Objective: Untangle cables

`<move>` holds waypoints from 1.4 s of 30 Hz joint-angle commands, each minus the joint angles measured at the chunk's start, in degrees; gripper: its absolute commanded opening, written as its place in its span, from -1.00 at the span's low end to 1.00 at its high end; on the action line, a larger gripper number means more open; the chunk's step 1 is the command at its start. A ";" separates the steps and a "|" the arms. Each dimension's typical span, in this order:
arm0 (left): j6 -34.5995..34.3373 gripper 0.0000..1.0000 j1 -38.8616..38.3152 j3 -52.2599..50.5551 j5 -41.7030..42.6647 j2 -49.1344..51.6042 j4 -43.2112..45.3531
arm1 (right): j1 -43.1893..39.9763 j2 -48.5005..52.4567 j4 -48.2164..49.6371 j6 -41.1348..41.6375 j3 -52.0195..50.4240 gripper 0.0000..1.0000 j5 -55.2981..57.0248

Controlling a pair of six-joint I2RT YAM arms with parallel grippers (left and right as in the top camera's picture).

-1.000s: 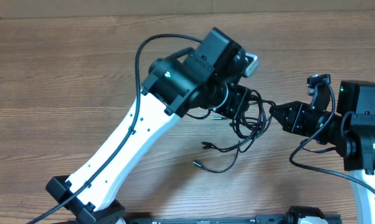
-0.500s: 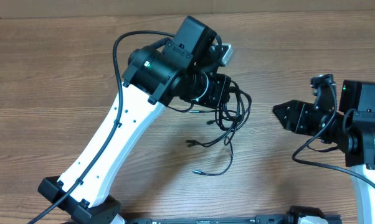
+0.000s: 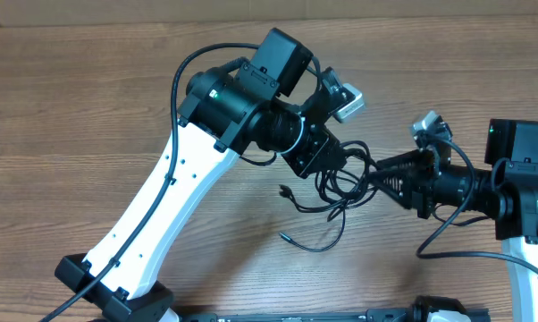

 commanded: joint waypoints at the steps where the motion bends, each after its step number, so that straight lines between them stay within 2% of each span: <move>1: -0.42 -0.92 -0.35 0.85 1.75 -1.88 0.42 | -0.04 -0.20 -0.04 -1.05 0.02 -0.62 -1.42; 3: -3.85 -0.92 -0.37 0.87 -1.44 -1.88 0.37 | -0.04 -0.20 -0.07 -1.03 0.02 -0.67 -1.44; 7: -4.44 -0.91 -0.33 0.85 -2.64 -1.88 0.37 | -0.04 -0.20 -0.28 -1.05 0.02 -0.68 -1.44; 11: -10.58 -0.92 -0.33 0.85 -8.22 -1.88 0.44 | -0.04 -0.20 -0.83 -1.05 0.02 -0.69 -1.46; 13: -11.15 -0.92 -0.33 0.85 -9.09 -1.88 0.39 | -0.04 -0.20 -0.92 -1.03 0.02 -0.92 -1.51; 20: -11.17 -0.92 -0.33 0.85 -9.57 -1.88 0.42 | -0.04 -0.20 -0.79 -0.44 0.02 -0.92 -1.64; 23: -16.76 -0.91 -0.20 0.85 -13.03 -1.88 0.39 | -0.04 -0.20 0.55 6.08 0.02 -0.92 0.63; 24: -17.92 -0.92 -0.20 0.85 -13.00 -1.88 0.42 | -0.04 -0.20 1.55 11.45 0.02 -0.92 4.57; 26: -20.24 -0.92 -0.22 0.85 -12.31 -1.88 0.85 | -0.04 -0.20 2.49 25.29 0.02 -0.92 20.33; 29: -19.39 -0.92 -0.22 0.85 -12.04 -1.88 0.63 | -0.04 -0.15 1.22 38.25 0.02 -0.92 36.94; 30: -18.99 -0.92 -0.22 0.85 -12.04 -1.88 0.63 | -0.04 -0.04 0.79 39.58 0.02 -0.92 38.29; 33: -17.70 -0.91 -0.22 0.85 -12.04 -1.88 0.61 | -0.02 -0.04 0.79 37.03 0.02 -0.89 35.17; 35: -17.05 -0.91 -0.22 0.85 -12.02 -1.88 0.61 | -0.02 -0.04 0.83 29.46 0.02 -0.56 28.55; 36: -15.56 -0.92 -0.22 0.85 -11.89 -1.88 0.57 | -0.02 -0.04 0.70 22.64 0.02 -0.28 22.12; 38: -13.92 -0.91 -0.46 0.85 -11.63 -1.88 0.37 | -0.02 -0.04 -0.02 11.56 0.02 -0.02 9.92; 42: -8.76 -0.92 -0.57 0.85 -4.74 -1.88 0.63 | -0.02 -0.04 -0.44 3.37 0.02 0.08 -2.38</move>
